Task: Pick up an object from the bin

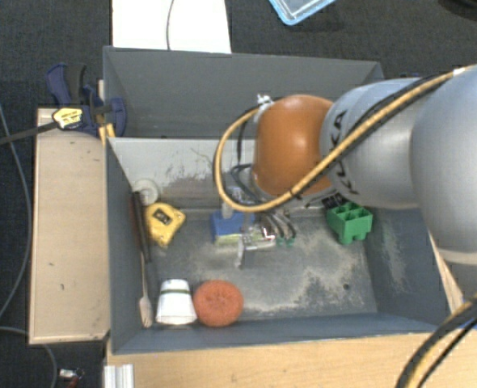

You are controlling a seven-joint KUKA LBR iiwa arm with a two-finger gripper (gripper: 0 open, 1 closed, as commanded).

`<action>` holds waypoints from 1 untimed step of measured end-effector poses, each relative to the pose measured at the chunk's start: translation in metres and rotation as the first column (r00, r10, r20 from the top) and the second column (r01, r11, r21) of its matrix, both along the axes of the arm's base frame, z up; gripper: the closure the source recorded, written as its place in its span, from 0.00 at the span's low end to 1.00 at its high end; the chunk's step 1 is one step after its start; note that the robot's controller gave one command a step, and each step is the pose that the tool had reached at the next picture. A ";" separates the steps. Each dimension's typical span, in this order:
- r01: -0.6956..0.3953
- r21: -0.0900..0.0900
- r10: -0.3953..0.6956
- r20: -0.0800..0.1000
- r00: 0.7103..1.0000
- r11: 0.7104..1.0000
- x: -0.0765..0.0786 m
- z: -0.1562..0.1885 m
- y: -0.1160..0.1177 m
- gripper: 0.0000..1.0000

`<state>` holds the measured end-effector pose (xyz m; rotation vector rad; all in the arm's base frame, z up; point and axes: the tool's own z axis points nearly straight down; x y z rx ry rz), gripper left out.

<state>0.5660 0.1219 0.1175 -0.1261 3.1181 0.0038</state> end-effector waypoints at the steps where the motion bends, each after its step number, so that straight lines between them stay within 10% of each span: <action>1: -0.027 0.001 0.027 0.004 1.000 1.000 -0.028 -0.032 -0.015 0.00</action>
Offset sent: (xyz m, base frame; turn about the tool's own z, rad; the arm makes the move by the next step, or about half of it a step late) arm -0.0320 0.0103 -0.0305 -0.0334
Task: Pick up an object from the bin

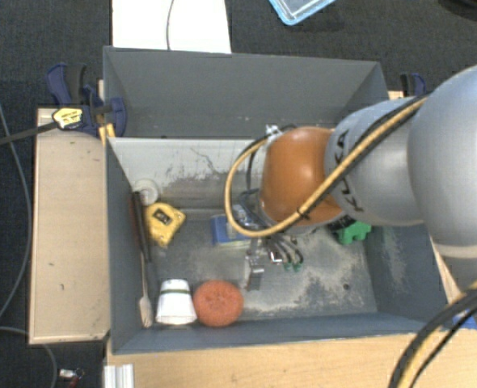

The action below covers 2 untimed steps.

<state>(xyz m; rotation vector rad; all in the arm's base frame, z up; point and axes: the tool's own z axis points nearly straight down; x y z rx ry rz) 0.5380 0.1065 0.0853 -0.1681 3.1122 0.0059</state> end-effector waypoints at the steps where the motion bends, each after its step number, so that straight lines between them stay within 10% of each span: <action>1: -0.004 0.000 0.004 -0.001 1.000 1.000 -0.004 -0.003 0.017 0.00; 2: 0.050 0.002 -0.050 -0.004 0.999 0.999 -0.020 0.030 -0.025 0.00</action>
Offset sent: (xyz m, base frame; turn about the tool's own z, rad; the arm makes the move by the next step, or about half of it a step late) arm -0.0284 -0.0546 0.0480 0.0835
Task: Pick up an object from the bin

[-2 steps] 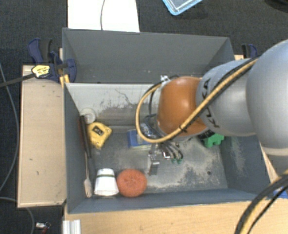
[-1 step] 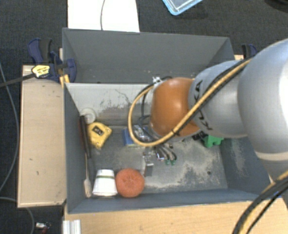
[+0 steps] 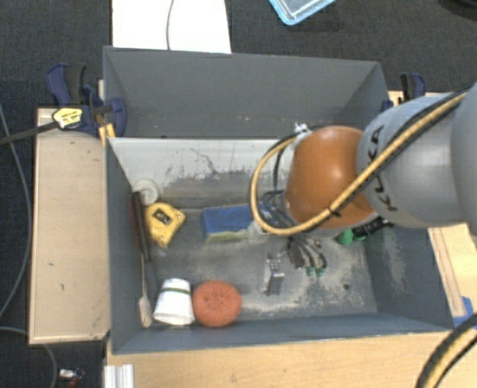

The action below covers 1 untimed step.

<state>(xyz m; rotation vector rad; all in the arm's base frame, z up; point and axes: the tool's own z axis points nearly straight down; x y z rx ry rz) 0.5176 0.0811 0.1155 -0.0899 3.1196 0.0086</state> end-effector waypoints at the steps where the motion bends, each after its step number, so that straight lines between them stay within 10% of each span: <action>1: -0.020 -0.004 0.020 0.006 1.000 1.000 0.006 -0.002 -0.002 0.00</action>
Offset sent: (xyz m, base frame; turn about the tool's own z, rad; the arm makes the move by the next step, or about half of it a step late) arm 0.0040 0.0199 -0.0159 -0.0077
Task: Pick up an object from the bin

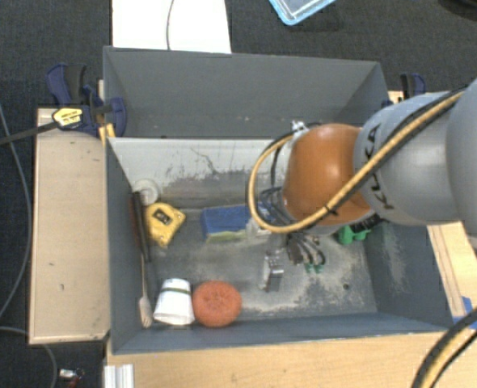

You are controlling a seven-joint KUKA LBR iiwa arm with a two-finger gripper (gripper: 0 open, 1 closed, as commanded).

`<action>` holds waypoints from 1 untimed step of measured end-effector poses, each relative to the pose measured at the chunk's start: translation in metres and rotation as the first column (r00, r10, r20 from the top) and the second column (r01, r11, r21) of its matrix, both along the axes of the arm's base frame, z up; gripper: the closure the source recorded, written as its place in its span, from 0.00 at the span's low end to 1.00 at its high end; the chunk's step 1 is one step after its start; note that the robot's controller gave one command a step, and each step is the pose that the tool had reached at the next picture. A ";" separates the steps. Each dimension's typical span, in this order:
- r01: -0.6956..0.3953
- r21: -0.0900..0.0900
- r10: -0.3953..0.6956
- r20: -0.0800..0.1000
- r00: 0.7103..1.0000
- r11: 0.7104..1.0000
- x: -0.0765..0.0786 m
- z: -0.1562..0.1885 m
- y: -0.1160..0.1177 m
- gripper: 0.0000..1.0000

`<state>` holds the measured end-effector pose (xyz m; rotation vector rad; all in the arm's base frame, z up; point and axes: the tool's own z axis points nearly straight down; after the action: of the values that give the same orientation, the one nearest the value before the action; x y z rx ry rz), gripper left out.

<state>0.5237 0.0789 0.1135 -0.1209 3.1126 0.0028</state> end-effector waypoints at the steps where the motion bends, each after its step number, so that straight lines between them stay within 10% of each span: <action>1: 0.011 0.004 -0.011 0.000 1.000 1.000 -0.002 -0.014 0.023 0.00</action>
Offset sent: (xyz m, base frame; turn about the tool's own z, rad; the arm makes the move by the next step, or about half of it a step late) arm 0.0110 0.0393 -0.0182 -0.0383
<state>0.5217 0.1022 0.0993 -0.1042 3.1130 0.0088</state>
